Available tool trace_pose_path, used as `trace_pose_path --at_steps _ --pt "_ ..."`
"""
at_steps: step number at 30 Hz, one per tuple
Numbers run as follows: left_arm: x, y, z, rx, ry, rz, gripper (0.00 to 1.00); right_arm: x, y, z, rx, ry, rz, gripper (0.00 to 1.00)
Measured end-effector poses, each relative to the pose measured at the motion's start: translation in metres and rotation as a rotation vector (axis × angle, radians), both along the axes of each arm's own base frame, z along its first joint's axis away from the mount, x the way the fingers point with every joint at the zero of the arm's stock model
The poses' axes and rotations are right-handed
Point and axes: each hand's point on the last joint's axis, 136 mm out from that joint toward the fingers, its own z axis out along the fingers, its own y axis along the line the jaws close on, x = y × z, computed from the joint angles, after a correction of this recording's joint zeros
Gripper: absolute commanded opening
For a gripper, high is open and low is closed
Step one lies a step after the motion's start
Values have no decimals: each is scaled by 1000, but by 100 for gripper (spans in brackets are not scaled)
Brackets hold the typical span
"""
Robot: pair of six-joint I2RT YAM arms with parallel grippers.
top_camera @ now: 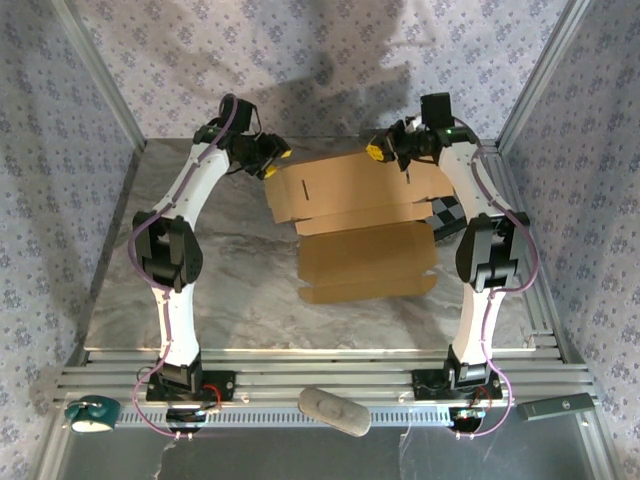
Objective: Fold the paper box
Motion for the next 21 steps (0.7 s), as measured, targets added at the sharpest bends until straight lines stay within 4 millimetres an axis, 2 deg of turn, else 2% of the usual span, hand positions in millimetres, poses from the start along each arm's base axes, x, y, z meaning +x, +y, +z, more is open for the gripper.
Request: trace_pose_path --at_steps 11,18,21 --pt "17 -11 3 -19 -35 -32 57 -5 4 2 14 2 30 0" --pt "8 -27 -10 -42 2 -70 57 -5 5 1 20 6 37 0" --pt "2 -33 -23 -52 38 -73 56 -5 5 -1 20 10 37 0"
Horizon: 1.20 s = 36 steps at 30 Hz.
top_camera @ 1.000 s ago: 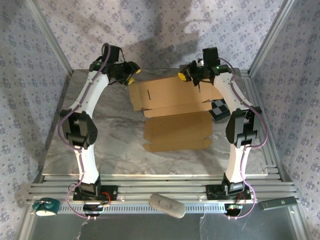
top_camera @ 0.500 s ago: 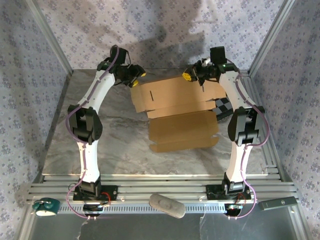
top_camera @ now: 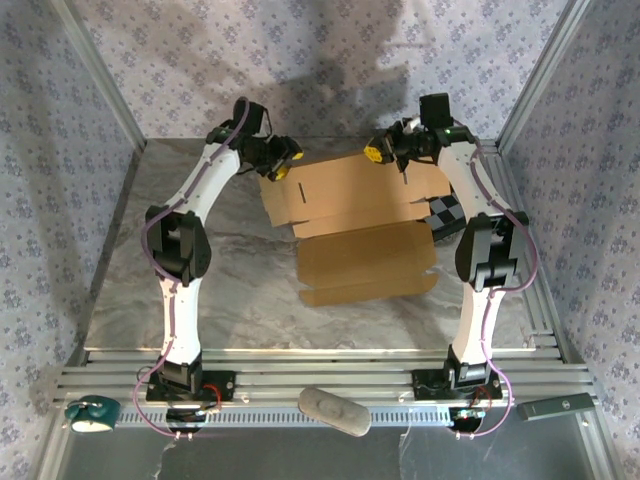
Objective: Fold the paper box
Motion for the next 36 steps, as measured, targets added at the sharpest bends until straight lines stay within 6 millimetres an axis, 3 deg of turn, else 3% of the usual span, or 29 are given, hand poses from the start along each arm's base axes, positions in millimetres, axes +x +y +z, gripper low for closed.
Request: trace_pose_path --at_steps 6,13,19,24,25,29,31,33,36 --pt "-9 -5 -15 -26 47 27 48 1 0 -4 0 10 1 0" --pt "-2 -8 -8 -86 34 74 27 2 2 -6 7 13 2 0" --pt "6 -11 -4 -136 31 122 0 5 1 -4 7 4 -6 0" --pt "7 -10 -5 -149 38 146 0 6 1 -7 8 -1 -7 0" --pt "7 -10 -6 -152 43 152 0 6 1 -7 9 2 -7 7" --pt "1 -2 -6 -162 55 213 0 6 1 -8 11 8 -16 55" --pt "-3 2 -5 -165 53 253 0 5 1 -10 -5 1 -40 71" --pt "-7 7 -5 -157 53 295 0 -4 1 -15 -29 -3 -77 79" --pt "-7 12 -3 -157 35 346 0 -31 10 -15 -18 -25 -142 79"
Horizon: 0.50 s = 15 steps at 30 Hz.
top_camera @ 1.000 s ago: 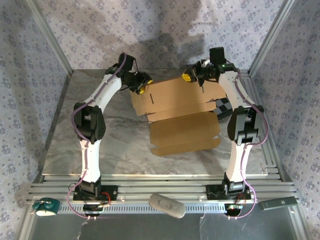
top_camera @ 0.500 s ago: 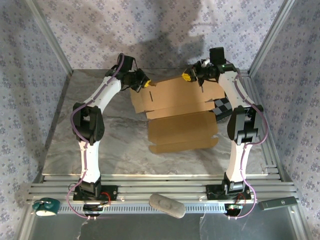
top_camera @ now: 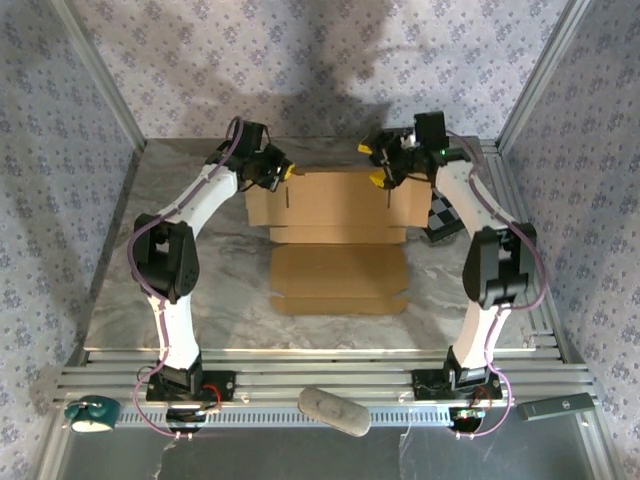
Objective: Fold the paper box
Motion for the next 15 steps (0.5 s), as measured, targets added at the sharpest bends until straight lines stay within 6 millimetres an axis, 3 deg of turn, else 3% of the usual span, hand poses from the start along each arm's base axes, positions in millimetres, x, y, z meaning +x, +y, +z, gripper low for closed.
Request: trace_pose_path --at_steps 3,7,9,15 --pt "1 5 -2 -4 -9 47 0 -23 29 -1 69 -39 -41 78" --pt "2 8 -4 -4 -15 78 0 -35 58 -27 141 -14 -112 75" --pt "3 7 -3 -11 -21 85 0 -31 57 -36 158 7 -167 73" --pt "1 8 -5 -28 -27 100 0 -5 54 -23 230 -20 -278 68"
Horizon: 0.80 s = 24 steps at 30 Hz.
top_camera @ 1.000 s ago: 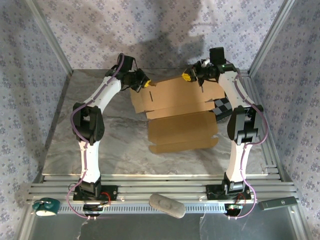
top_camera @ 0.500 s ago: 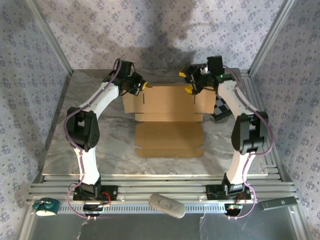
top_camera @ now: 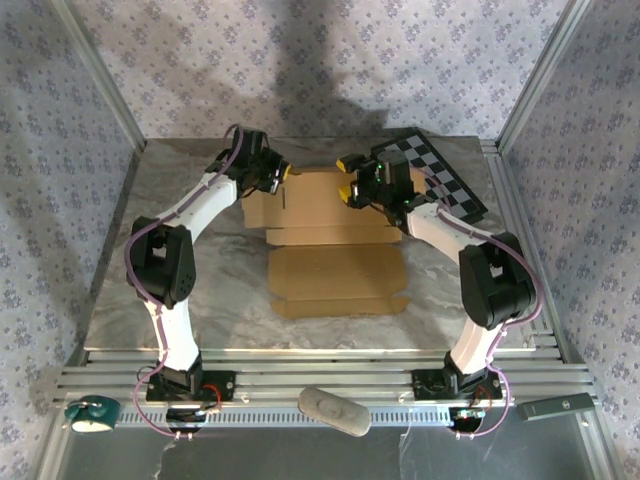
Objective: Fold the paper box
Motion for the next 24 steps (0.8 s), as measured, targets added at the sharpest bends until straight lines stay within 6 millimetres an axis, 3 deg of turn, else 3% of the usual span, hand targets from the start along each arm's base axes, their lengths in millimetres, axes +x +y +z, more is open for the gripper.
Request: trace_pose_path --at_steps 6,9,19,22,24 --pt "1 -1 -1 -7 -5 3 0 23 7 2 39 5 -44 55" --pt "2 -1 0 -10 -13 2 0 30 10 -3 44 23 -49 53" --pt "2 -2 7 -8 -34 -2 0 35 9 -15 45 83 -68 42" --pt "2 -2 7 -1 -38 6 0 46 9 -18 59 94 -80 30" --pt "3 -2 7 4 -41 10 0 52 10 -21 63 102 -85 1"
